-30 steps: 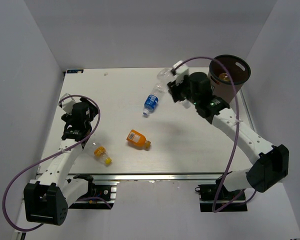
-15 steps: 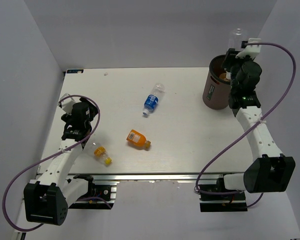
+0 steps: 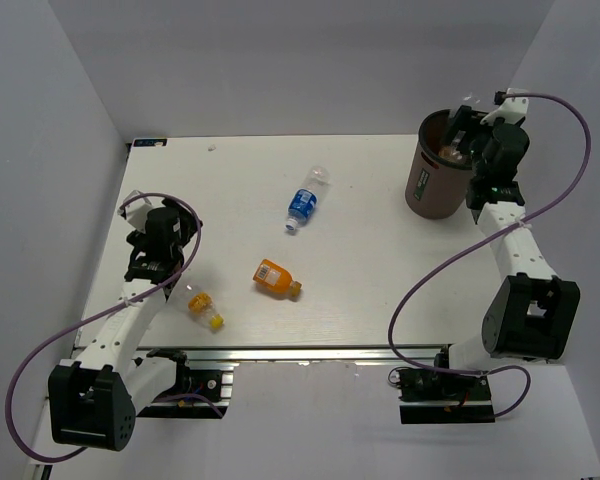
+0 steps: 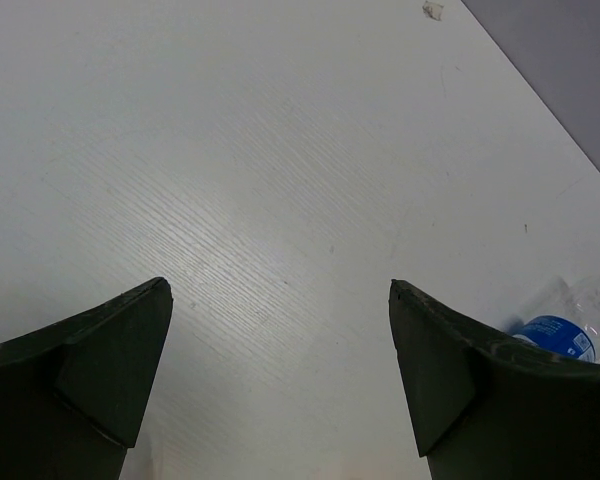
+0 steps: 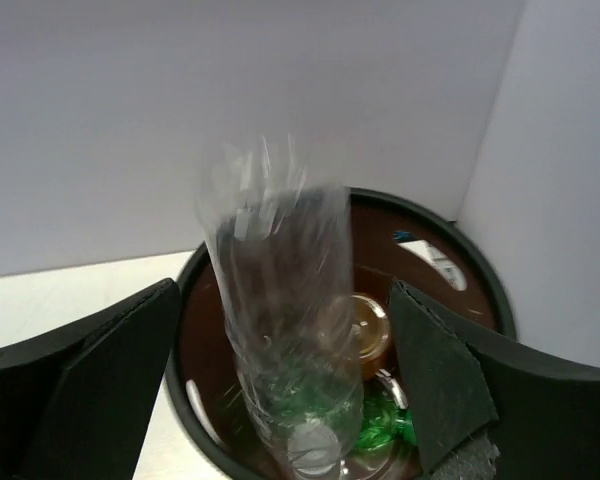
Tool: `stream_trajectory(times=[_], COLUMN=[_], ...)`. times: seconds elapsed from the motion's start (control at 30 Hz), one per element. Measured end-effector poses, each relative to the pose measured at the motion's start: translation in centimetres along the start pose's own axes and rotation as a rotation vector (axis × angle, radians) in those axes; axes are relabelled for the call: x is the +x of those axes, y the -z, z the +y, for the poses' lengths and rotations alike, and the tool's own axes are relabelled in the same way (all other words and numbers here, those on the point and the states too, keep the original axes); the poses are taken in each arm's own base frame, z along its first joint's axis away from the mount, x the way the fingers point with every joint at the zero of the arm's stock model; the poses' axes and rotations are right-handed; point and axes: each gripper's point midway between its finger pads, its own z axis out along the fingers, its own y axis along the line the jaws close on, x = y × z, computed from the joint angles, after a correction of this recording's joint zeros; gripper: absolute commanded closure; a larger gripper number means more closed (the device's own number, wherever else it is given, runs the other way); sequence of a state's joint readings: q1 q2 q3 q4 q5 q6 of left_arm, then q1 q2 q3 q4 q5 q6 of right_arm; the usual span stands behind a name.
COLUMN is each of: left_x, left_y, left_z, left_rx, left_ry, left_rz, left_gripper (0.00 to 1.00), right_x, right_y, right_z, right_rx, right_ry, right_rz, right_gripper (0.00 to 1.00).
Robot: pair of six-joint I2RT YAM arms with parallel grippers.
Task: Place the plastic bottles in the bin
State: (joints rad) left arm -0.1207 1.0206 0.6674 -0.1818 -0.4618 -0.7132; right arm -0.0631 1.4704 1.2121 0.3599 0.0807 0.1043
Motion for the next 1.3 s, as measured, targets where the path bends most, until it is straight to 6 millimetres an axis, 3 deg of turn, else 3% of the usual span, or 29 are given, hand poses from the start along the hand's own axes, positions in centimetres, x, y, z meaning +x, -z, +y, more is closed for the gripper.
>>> stream_trajectory(times=[0.13,0.33,0.43,0.57,0.63,0.73,0.87,0.97,1.07,1.13,1.3], left_x=[0.6,1.4,1.5,1.9,2.0,1.8,1.5,1.3,1.3,1.5,1.7], left_y=[0.1,0.7,0.9,1.2,1.5,1.8,2.3,2.7,3.0,3.2,3.4], left_z=[-0.1,-1.1,-1.7,-1.6,-1.6,-1.7,-1.7,-1.6,-1.3,-0.9,-0.1], left_rx=[0.008,0.050,0.071,0.072,0.077,0.087,0.095,0.099,0.092,0.079,0.047], left_ry=[0.017,0.036,0.049,0.055,0.057,0.063,0.065,0.067,0.062,0.056,0.046], left_rz=[0.030,0.094,0.112,0.135,0.142,0.143,0.138,0.134,0.137,0.142,0.149], left_gripper=[0.02,0.02,0.02,0.02,0.02,0.02,0.02,0.02,0.02,0.02,0.02], right_x=[0.7,0.6,0.2,1.2,2.7,6.1,12.7,17.2,20.4,21.3,21.5], right_y=[0.8,4.8,7.6,12.8,15.1,17.4,21.4,25.2,28.5,29.6,30.0], right_z=[2.1,6.2,11.3,20.8,24.3,28.0,32.4,34.6,35.6,35.9,36.1], right_rx=[-0.116,-0.286,-0.432,-0.748,-0.896,-1.058,-1.271,-1.405,-1.500,-1.528,-1.538], right_ry=[-0.007,0.013,0.078,0.156,0.176,0.211,0.293,0.359,0.426,0.444,0.447], right_rz=[0.033,0.080,0.069,0.073,0.101,0.192,0.362,0.479,0.558,0.584,0.587], right_gripper=[0.11,0.11,0.11,0.11,0.11,0.11,0.11,0.11,0.11,0.11,0.11])
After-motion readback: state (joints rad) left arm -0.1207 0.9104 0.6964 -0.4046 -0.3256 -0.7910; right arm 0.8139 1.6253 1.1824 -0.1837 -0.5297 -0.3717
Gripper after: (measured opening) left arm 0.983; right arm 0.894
